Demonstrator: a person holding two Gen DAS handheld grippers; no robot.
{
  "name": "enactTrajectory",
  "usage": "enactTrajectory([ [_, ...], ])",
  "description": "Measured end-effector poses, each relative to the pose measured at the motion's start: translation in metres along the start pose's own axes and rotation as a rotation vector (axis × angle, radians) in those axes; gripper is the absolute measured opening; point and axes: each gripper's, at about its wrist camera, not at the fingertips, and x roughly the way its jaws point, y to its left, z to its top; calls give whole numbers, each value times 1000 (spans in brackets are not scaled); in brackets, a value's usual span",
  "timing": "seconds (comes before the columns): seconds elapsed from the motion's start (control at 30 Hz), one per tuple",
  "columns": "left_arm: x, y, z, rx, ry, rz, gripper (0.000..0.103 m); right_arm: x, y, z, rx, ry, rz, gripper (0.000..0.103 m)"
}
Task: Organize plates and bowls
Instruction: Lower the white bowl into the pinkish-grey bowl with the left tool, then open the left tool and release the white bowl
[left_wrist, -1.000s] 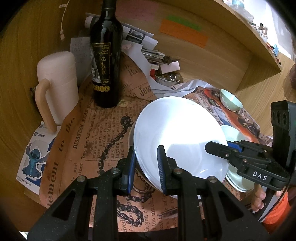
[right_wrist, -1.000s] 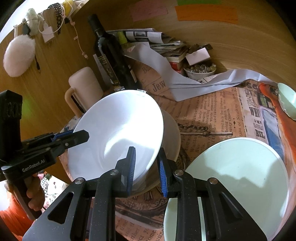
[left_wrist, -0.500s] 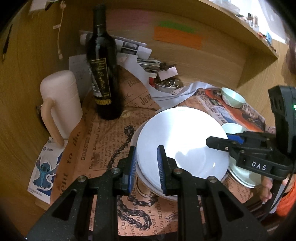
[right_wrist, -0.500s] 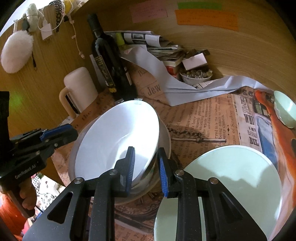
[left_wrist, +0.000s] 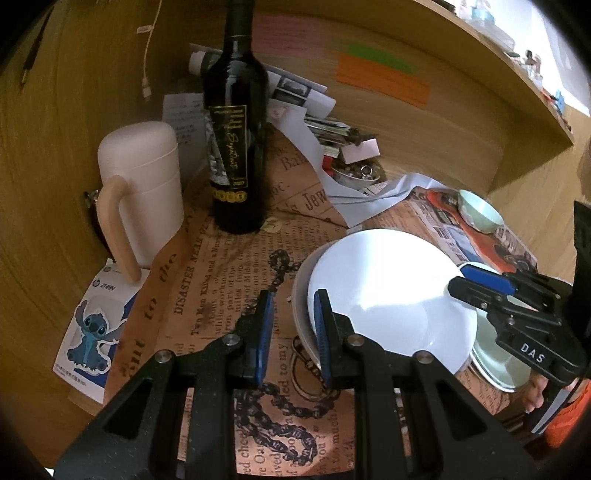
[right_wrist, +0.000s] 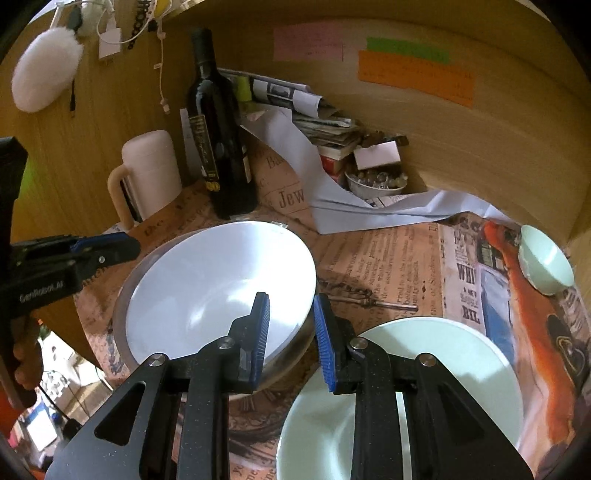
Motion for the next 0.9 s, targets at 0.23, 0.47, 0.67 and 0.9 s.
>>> enactTrajectory([
  [0.23, -6, -15, 9, 26, -23, -34, 21, -9, -17, 2, 46, -13, 7, 23],
  [0.47, -15, -57, 36, 88, -82, -111, 33, -38, -53, 12, 107, -89, -48, 23],
  [0.67, -20, -99, 59, 142, -142, -165, 49, -73, -103, 15, 186, -168, -117, 25],
  [0.9, -6, -149, 92, 183, -154, -235, 59, -104, -171, 16, 298, -230, -218, 27],
])
